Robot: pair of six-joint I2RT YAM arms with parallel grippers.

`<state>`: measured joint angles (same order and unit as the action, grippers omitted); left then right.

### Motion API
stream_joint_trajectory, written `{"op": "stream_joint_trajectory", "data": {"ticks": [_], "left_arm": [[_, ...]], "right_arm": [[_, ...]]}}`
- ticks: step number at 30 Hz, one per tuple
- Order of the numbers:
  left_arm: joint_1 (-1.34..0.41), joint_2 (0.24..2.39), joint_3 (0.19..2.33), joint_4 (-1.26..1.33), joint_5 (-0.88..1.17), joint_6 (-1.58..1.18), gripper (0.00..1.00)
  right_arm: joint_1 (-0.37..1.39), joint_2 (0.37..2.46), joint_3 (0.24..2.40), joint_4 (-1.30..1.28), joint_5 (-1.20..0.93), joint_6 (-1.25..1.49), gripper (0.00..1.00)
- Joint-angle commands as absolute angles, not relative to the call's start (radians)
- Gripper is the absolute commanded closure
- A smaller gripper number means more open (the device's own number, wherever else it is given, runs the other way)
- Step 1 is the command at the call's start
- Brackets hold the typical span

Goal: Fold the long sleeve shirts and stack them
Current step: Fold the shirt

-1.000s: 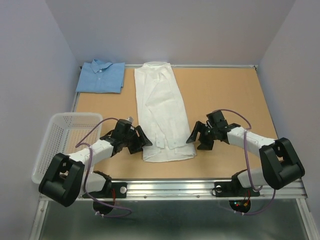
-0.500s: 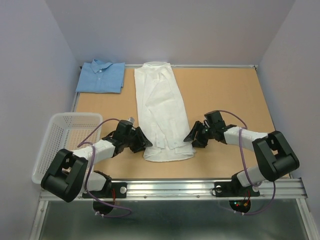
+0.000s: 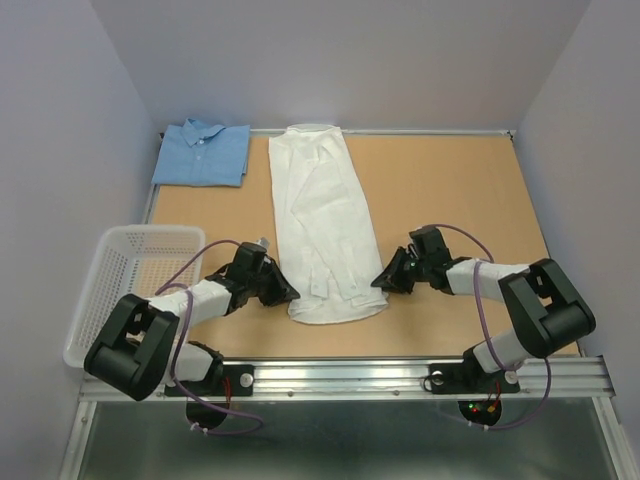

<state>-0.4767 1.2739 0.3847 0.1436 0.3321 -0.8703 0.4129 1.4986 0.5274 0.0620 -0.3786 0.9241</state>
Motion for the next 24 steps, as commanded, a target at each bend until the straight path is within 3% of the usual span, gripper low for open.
{"op": "stream_joint_trajectory", "data": {"ticks": [1,2,3,8,15,24], "left_arm": [[-0.485,1.27,0.367,0.038,0.316,-0.847,0.87],[-0.488,1.247,0.389,0.002,0.31,-0.839,0.96],[-0.488,1.233,0.406,-0.026,0.308,-0.828,0.97],[-0.489,1.155,0.494,-0.199,0.325,-0.788,0.97],[-0.502,1.134,0.46,-0.253,0.429,-0.779,0.97],[-0.5,1.16,0.647,-0.337,0.4,-0.759,0.98]], "right_arm": [[0.419,1.493,0.463,-0.075,-0.221,0.845,0.92],[0.419,1.473,0.477,-0.115,-0.218,0.839,0.95],[0.419,1.439,0.488,-0.144,-0.219,0.828,0.99],[0.419,1.372,0.586,-0.386,-0.25,0.726,0.99],[0.419,1.307,0.646,-0.567,-0.299,0.648,0.99],[0.419,1.376,0.912,-0.73,-0.291,0.595,0.99]]}}
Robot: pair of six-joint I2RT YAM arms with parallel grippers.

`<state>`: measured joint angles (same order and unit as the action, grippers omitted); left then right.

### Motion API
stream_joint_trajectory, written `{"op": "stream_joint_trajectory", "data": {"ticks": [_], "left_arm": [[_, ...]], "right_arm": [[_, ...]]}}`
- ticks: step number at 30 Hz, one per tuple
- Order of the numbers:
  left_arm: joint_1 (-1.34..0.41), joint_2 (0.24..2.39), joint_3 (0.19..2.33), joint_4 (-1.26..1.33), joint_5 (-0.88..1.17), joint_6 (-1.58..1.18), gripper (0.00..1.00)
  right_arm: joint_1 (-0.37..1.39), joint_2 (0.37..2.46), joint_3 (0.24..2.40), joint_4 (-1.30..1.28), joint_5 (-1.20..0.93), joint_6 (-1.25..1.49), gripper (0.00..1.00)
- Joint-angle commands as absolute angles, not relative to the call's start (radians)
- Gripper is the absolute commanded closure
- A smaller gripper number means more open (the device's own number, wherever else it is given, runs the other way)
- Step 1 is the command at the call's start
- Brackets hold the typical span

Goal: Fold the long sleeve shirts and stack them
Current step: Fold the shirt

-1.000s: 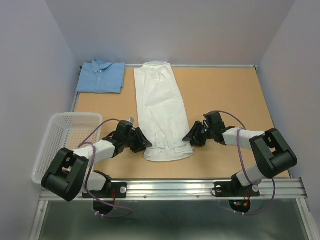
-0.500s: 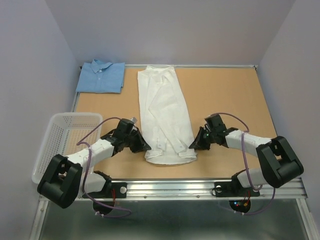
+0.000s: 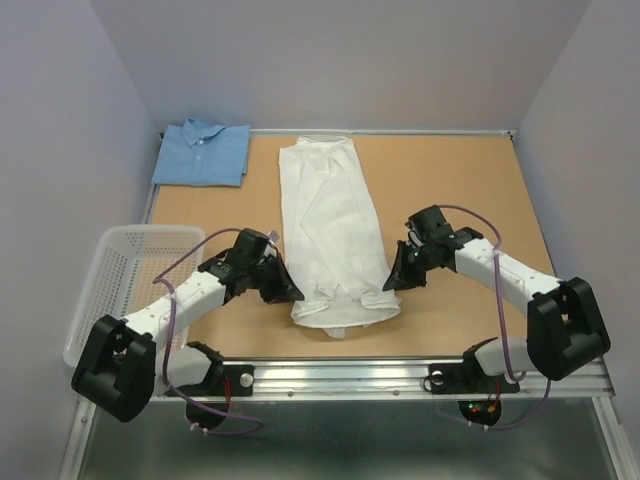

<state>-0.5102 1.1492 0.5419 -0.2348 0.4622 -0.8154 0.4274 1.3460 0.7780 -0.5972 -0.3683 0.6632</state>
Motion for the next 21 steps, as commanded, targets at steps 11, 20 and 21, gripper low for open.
{"op": "stream_joint_trajectory", "data": {"ticks": [11,20,21], "left_arm": [[-0.422,1.351,0.92,-0.376,0.405,-0.657,0.97],[-0.279,1.459,1.054,-0.336,0.483,-0.62,0.97],[-0.279,1.477,1.08,-0.328,0.488,-0.618,0.97]], "right_arm": [[0.387,1.583,1.247,-0.818,-0.317,0.54,0.99],[0.339,1.758,1.492,-0.824,-0.354,0.543,0.99],[0.337,1.772,1.534,-0.825,-0.354,0.543,0.99]]}}
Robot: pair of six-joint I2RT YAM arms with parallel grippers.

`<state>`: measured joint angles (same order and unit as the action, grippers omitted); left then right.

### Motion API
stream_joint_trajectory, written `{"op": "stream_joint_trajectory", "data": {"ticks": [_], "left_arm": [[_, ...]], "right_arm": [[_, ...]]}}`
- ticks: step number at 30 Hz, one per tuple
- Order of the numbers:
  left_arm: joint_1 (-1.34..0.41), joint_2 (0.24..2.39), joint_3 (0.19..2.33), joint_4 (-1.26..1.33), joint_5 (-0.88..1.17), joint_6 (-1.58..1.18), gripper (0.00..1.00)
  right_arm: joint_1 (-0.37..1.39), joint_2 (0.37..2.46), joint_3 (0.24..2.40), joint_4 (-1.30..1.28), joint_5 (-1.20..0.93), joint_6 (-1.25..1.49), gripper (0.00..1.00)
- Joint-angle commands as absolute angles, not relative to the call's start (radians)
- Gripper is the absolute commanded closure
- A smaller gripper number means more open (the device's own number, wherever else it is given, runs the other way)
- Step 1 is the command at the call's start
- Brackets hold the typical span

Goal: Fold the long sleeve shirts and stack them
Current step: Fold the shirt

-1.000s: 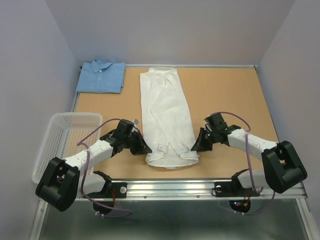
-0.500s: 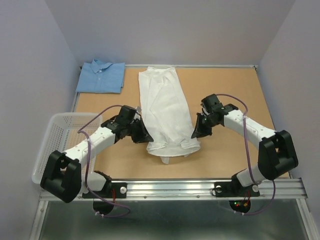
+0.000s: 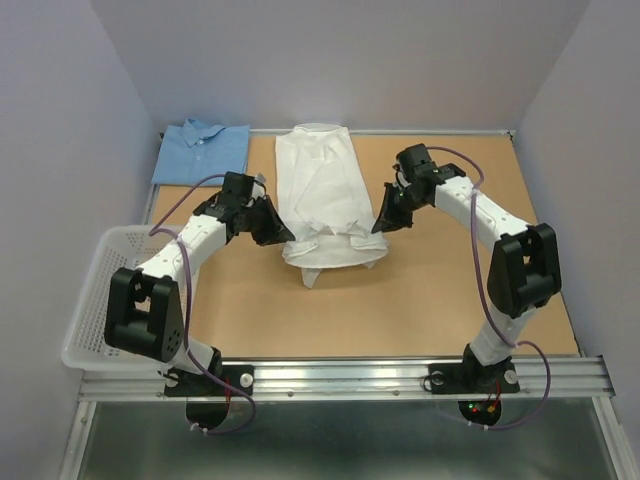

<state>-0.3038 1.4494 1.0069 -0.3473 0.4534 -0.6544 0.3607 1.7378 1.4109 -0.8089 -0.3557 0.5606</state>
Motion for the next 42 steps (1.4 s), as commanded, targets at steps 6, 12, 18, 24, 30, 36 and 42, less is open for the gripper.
{"op": "stream_joint_trajectory", "data": {"ticks": [6,12,18,24,30,36,42], "left_arm": [[-0.281,1.464,1.051,-0.328,0.508,-0.594,0.97],[-0.275,1.454,0.959,-0.219,0.512,-0.623,0.97],[-0.272,1.549,1.069,-0.204,0.508,-0.6,0.97],[-0.239,1.627,1.15,-0.213,0.486,-0.572,0.97],[-0.207,1.7,1.192,-0.203,0.469,-0.548,0.97],[-0.183,1.756,1.232,-0.189,0.471,-0.531,0.96],[-0.169,1.821,1.276,-0.181,0.476,-0.523,0.94]], "right_arm": [[0.336,1.773,1.53,-0.813,-0.38,0.529,0.99],[0.336,1.756,1.466,-0.767,-0.38,0.528,0.99],[0.336,1.838,1.587,-0.727,-0.362,0.571,0.99],[0.336,1.931,1.686,-0.719,-0.341,0.588,0.99],[0.327,2.02,1.761,-0.716,-0.321,0.598,0.99],[0.314,2.085,1.796,-0.71,-0.319,0.609,0.96],[0.304,2.137,1.839,-0.706,-0.321,0.618,0.93]]}}
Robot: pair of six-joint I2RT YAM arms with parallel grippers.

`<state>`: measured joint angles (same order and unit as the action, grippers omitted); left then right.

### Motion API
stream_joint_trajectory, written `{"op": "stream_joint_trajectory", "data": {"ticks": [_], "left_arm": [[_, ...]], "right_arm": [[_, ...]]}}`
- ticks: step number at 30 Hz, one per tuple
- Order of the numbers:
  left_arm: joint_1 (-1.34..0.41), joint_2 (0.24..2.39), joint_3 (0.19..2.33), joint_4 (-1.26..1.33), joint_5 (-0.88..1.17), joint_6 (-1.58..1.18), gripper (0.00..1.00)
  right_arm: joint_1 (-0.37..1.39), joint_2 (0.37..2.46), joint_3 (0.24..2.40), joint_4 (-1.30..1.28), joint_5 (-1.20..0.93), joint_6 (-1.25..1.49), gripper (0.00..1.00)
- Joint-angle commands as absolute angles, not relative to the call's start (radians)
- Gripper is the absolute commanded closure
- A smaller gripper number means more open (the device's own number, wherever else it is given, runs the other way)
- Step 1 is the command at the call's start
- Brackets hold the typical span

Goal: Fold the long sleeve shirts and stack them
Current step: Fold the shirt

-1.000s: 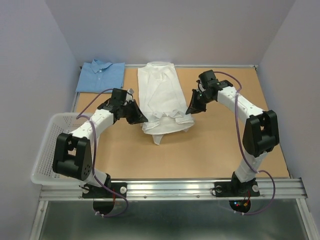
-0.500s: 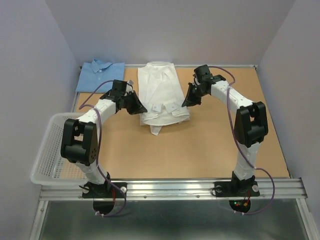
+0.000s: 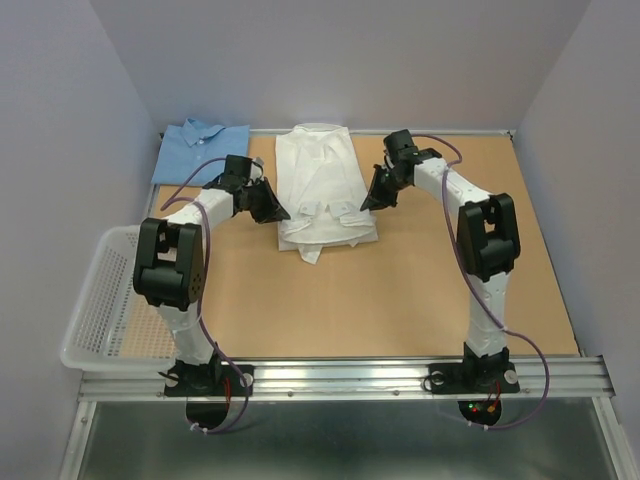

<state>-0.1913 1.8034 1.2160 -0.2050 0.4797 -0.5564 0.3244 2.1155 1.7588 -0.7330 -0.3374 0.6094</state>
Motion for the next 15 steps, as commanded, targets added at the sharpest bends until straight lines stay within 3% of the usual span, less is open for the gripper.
{"op": "stream_joint_trajectory", "data": {"ticks": [1,7,9,10,12,15], "left_arm": [[-0.167,1.828,1.279,-0.178,0.477,-0.523,0.94],[-0.156,1.89,1.321,-0.167,0.503,-0.515,0.91],[-0.155,1.896,1.33,-0.167,0.509,-0.517,0.89],[-0.153,1.894,1.338,-0.167,0.515,-0.52,0.82],[-0.15,1.878,1.345,-0.163,0.515,-0.523,0.57],[-0.144,1.849,1.376,-0.163,0.515,-0.529,0.34]], "right_arm": [[0.302,2.143,1.844,-0.704,-0.319,0.62,0.93],[0.293,2.194,1.881,-0.701,-0.321,0.627,0.85],[0.288,2.2,1.893,-0.701,-0.324,0.629,0.76],[0.285,2.203,1.899,-0.701,-0.328,0.629,0.7],[0.284,2.203,1.922,-0.701,-0.331,0.62,0.65],[0.281,2.197,1.962,-0.701,-0.316,0.591,0.54]]}}
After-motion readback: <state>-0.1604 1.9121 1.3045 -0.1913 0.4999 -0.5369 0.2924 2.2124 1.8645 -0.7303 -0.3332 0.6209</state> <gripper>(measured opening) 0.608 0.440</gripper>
